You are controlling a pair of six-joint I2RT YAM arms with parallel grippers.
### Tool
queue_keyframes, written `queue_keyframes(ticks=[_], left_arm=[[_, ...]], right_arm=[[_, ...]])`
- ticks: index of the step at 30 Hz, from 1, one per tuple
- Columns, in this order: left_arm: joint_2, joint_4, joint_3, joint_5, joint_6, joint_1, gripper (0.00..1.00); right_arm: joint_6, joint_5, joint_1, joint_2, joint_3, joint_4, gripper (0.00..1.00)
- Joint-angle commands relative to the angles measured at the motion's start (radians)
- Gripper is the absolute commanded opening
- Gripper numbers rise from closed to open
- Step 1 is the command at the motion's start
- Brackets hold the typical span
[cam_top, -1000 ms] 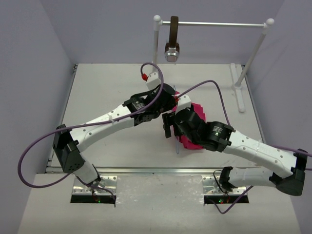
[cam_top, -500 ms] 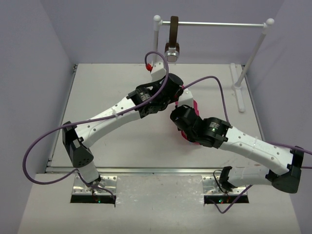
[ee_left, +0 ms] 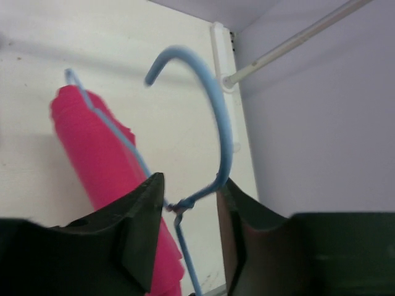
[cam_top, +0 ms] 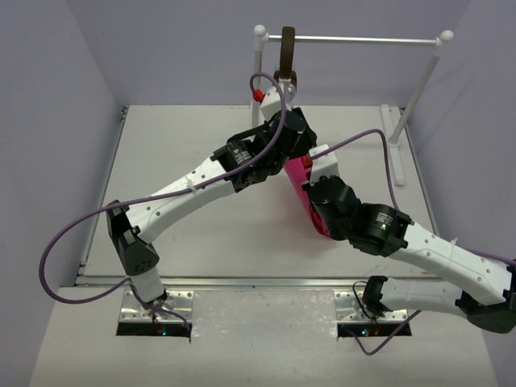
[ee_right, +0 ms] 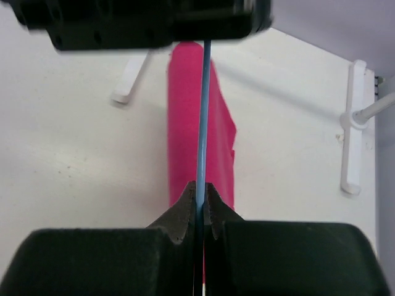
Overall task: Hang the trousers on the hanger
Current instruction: Place the hanger at the clothesline.
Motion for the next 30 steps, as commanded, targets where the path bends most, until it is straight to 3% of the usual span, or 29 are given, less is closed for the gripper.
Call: queue_keyframes(ticks=[1, 3, 6, 13, 17, 24, 30], left_arm=[[0.015, 0.142, 0.066, 0.027, 0.061, -0.008, 0.39], [0.031, 0.144, 0.094, 0.028, 0.067, -0.008, 0.44], [0.044, 0.145, 0.107, 0.024, 0.071, -0.008, 0.40], [-0.045, 0.106, 0.048, -0.035, 0.053, -0.008, 0.73], [-0.153, -0.002, -0.003, -0.163, 0.017, -0.003, 0.84], [-0.471, 0.011, -0.383, -0.216, -0.028, 0.052, 0.90], [-0.578, -0.001, -0.618, -0.211, -0.022, 0.063, 0.90]], right_arm=[[-0.119, 0.020, 0.012, -0.090, -0.062, 0.208, 0.00], [-0.141, 0.014, 0.011, -0.122, -0.099, 0.247, 0.00], [-0.143, 0.022, 0.009, -0.137, -0.128, 0.247, 0.00], [-0.142, -0.006, -0.011, -0.205, -0.212, 0.330, 0.00], [-0.191, -0.013, -0.012, -0.246, -0.244, 0.438, 0.00], [-0.409, -0.043, -0.015, -0.330, -0.358, 0.804, 0.00], [-0.465, -0.068, -0.065, -0.328, -0.277, 0.878, 0.00]])
